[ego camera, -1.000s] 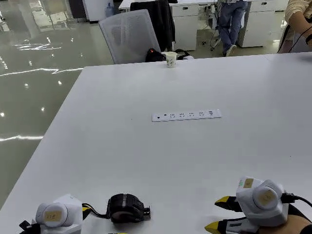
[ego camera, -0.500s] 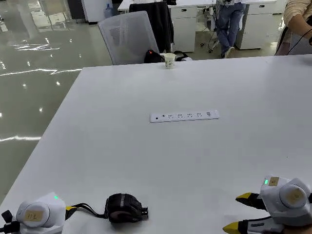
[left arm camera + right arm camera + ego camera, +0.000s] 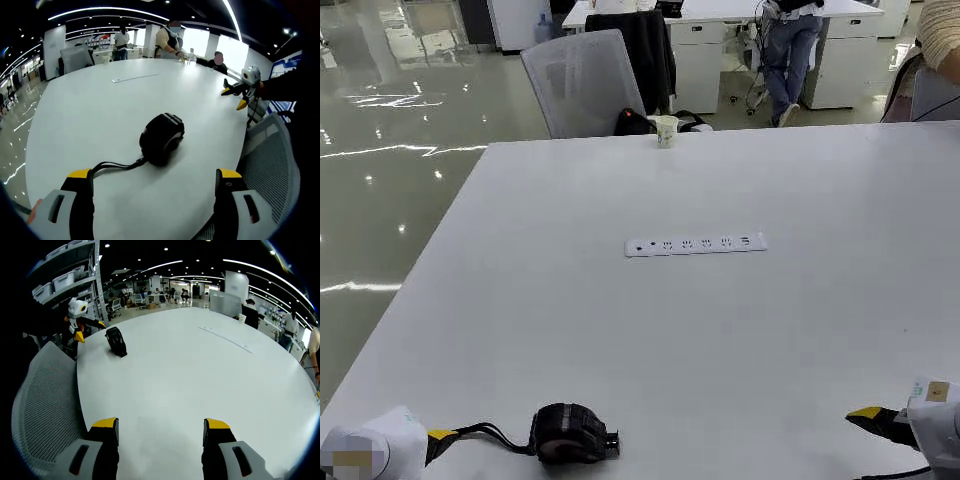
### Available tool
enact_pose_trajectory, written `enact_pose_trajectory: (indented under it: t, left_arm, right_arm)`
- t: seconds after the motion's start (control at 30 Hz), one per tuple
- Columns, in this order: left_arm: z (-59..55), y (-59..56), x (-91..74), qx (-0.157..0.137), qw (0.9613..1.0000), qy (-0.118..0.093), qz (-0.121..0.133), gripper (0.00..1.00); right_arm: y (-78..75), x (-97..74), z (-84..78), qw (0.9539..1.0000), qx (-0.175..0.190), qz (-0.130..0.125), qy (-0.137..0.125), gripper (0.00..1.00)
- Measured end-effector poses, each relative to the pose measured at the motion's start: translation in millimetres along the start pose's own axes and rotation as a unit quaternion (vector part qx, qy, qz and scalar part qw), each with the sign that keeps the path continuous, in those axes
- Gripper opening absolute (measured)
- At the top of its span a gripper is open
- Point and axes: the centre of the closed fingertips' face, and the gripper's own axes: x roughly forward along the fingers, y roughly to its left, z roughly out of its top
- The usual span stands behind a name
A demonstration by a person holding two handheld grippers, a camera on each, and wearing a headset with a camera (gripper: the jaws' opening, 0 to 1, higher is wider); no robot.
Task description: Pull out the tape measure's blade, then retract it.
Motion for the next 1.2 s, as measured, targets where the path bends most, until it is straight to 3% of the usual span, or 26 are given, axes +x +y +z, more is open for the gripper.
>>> enact_pose_trajectory:
  t: [0.27, 0.57, 0.97, 1.2]
  left_arm:
    - [0.9, 10.8, -8.8, -0.017, 0.9998, 0.000, 0.003, 0.99]
    - [-4.5, 13.8, -15.2, -0.025, 0.9997, 0.004, 0.001, 0.99]
    - [-5.5, 11.6, -17.8, -0.026, 0.9996, 0.011, 0.006, 0.99]
    - [-5.9, 9.2, -16.5, -0.029, 0.9995, 0.012, -0.003, 0.99]
  right_arm:
    - [-4.1, -15.8, -16.6, 1.0000, -0.002, 0.001, 0.009, 0.80]
    - [-10.4, -30.2, -27.3, 0.9998, 0.015, 0.000, 0.009, 0.98]
    - [-11.7, -39.4, -26.8, 0.9995, 0.028, -0.008, 0.008, 0.99]
    - [-10.1, -40.3, -31.3, 0.9994, 0.031, -0.010, 0.013, 0.99]
